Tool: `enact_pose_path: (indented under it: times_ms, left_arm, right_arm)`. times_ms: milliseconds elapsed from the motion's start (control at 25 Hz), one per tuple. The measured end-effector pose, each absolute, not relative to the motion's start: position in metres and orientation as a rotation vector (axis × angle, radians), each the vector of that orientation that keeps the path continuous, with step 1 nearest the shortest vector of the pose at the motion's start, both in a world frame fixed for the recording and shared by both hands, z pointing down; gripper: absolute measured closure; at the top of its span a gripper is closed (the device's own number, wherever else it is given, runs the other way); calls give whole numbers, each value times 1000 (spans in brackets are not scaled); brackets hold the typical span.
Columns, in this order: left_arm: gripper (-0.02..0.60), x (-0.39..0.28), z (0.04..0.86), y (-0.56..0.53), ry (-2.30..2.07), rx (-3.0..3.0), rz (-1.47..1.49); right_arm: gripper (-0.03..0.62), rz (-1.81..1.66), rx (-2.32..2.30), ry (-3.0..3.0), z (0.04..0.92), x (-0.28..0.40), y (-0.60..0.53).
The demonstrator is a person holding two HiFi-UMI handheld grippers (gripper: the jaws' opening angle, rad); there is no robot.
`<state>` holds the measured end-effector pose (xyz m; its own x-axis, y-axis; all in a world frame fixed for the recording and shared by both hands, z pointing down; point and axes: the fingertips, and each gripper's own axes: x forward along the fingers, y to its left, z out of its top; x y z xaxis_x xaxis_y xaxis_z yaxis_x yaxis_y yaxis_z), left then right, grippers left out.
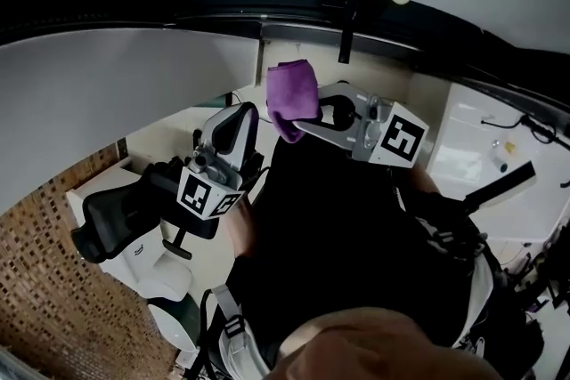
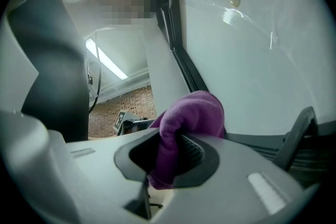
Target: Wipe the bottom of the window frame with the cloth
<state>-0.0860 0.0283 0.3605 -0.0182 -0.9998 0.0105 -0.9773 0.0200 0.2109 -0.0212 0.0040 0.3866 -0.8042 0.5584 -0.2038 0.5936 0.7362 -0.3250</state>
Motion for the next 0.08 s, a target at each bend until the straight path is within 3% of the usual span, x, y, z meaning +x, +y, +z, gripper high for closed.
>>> enact_pose_path:
  times_ms: [80]
  left_arm:
    - [578,-88,360,29,-2125,2090,-218]
  right_arm:
    - [531,-573,947,2850,389,-23,5]
